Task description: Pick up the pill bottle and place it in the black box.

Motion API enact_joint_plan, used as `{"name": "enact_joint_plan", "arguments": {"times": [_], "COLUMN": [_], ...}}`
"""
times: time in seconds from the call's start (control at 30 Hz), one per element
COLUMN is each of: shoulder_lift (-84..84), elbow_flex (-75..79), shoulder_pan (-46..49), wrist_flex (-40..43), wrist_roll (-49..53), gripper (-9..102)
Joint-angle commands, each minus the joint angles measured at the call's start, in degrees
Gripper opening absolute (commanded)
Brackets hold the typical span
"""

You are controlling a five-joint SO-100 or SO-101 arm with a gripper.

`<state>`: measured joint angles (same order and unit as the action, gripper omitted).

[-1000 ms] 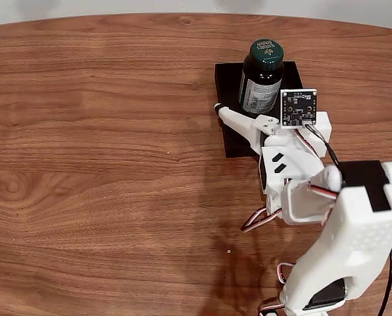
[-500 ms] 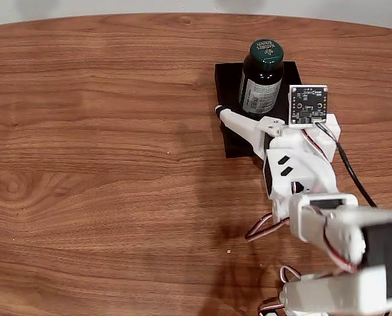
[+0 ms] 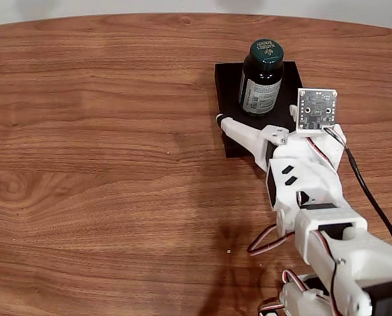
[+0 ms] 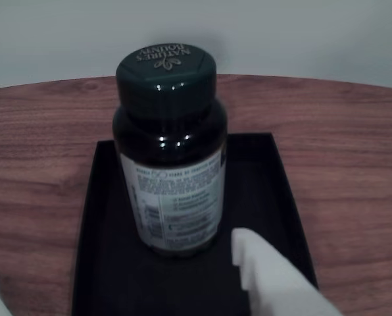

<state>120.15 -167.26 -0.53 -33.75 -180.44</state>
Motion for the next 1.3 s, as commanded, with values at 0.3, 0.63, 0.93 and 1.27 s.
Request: {"name": "enact_joint_plan", "arguments": {"times": [0.3,0.63,0.93,1.27], "shoulder_lift": [23.2,38.5,52.5,60.9], "elbow_flex": [-5.4,-6.0,-6.2,-6.3], "shoulder_pan": [1.2,2.6,2.7,6.5], "wrist_flex": [16.8,38.0,64.3,86.0], "wrist_roll": [2.1,5.4,9.8,15.1], "gripper": [44,41,32,23]}}
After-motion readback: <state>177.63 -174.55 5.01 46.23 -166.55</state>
